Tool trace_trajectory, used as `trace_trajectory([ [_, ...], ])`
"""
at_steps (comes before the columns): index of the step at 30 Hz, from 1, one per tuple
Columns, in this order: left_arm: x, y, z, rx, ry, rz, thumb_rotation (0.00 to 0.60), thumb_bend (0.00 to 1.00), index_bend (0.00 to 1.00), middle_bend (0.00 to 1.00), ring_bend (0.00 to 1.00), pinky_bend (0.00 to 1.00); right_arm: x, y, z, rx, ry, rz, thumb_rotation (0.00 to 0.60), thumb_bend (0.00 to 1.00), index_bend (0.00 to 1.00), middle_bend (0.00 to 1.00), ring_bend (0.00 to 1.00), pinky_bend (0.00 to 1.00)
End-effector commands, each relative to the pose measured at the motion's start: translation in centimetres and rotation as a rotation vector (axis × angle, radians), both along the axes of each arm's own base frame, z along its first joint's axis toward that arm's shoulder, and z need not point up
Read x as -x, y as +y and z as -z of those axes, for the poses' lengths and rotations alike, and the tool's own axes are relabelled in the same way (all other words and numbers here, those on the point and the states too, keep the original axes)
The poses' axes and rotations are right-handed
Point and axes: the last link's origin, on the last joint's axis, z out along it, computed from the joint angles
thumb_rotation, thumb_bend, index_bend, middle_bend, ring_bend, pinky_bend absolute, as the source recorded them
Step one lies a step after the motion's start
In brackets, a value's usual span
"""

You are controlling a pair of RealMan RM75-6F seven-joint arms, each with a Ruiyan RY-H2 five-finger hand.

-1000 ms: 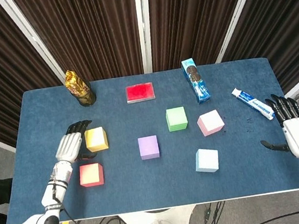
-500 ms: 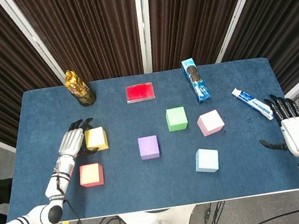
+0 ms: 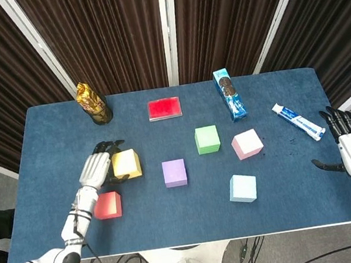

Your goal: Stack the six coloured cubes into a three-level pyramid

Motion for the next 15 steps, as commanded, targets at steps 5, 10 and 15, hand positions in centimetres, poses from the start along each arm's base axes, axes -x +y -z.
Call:
trace_trajectory([
  [5, -0.4, -2.4, 1.5, 0.048, 0.059, -0.032, 0.6, 0.29, 0.14, 0.5, 0.1, 0.08, 0.4, 0.4, -0.3, 0.008, -0.002, 0.002, 0.6, 0.0, 0.0, 0.0, 0.0, 0.0],
  [10, -1.0, -3.3, 2.4, 0.054, 0.072, -0.041, 0.6, 0.29, 0.14, 0.5, 0.1, 0.08, 1.0, 0.5, -0.7, 0.02, -0.001, 0.019, 0.6, 0.0, 0.0, 0.0, 0.0, 0.0],
  [15, -1.9, -3.7, 3.0, 0.056, 0.048, -0.034, 0.6, 0.29, 0.14, 0.51, 0.1, 0.08, 1.2, 0.4, -1.0, 0.028, -0.001, 0.026, 0.6, 0.0, 0.0, 0.0, 0.0, 0.0],
])
